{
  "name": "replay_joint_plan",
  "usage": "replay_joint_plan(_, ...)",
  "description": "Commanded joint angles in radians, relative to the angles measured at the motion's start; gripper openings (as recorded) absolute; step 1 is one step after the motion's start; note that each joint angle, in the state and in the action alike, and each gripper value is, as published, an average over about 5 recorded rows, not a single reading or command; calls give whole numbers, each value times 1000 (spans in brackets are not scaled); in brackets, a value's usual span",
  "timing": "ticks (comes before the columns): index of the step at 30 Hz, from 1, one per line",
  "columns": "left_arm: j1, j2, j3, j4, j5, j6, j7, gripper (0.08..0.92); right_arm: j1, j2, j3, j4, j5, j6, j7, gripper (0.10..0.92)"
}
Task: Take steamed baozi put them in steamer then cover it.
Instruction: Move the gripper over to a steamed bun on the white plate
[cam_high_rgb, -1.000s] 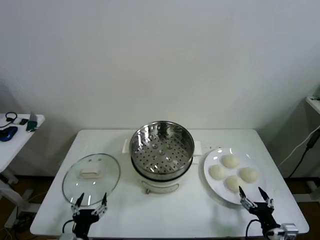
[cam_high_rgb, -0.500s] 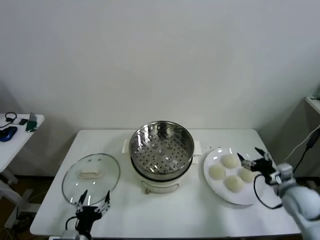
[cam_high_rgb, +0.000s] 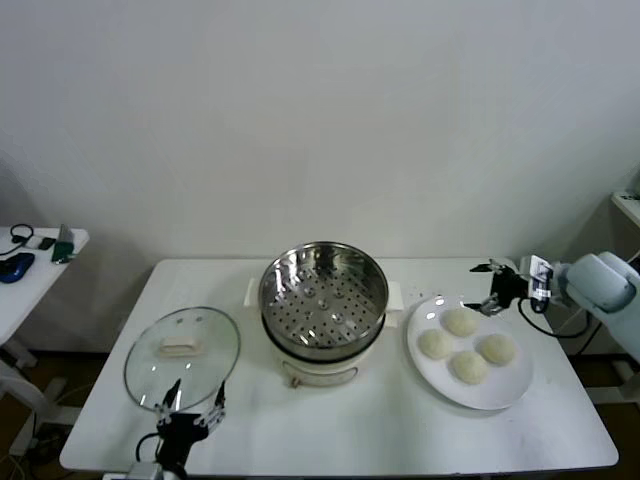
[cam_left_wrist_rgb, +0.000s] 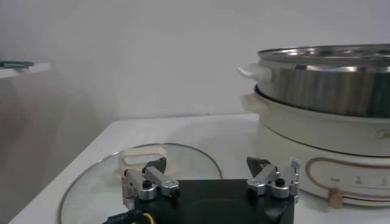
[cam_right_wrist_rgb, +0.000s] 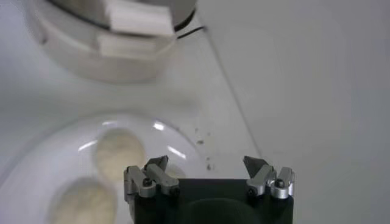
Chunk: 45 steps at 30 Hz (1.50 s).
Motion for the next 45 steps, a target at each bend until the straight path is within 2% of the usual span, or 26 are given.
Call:
replay_joint_plan(1, -11, 0, -2, 9, 3, -1, 4, 823, 553, 93, -729, -158, 18, 27, -225, 823)
replay_joint_plan(18, -22, 1, -17, 46, 4, -3, 11, 823, 198, 318, -493, -355, -26, 18, -86, 823)
replay_joint_plan(29, -23, 2, -9, 58, 7, -6, 15, 823, 91, 391, -377, -493, -81, 59, -23, 823)
replay_joint_plan(37, -22, 3, -4, 68, 14, -7, 16, 823, 70, 406, -355, -529, -91, 62, -21, 823)
replay_joint_plan(40, -22, 3, -4, 69, 17, -7, 16, 823, 66, 408, -346, -534, -95, 63, -21, 812)
replay_joint_plan(45, -22, 3, -2, 68, 25, -8, 14, 823, 69, 407, -335, -530, -90, 74, -20, 740)
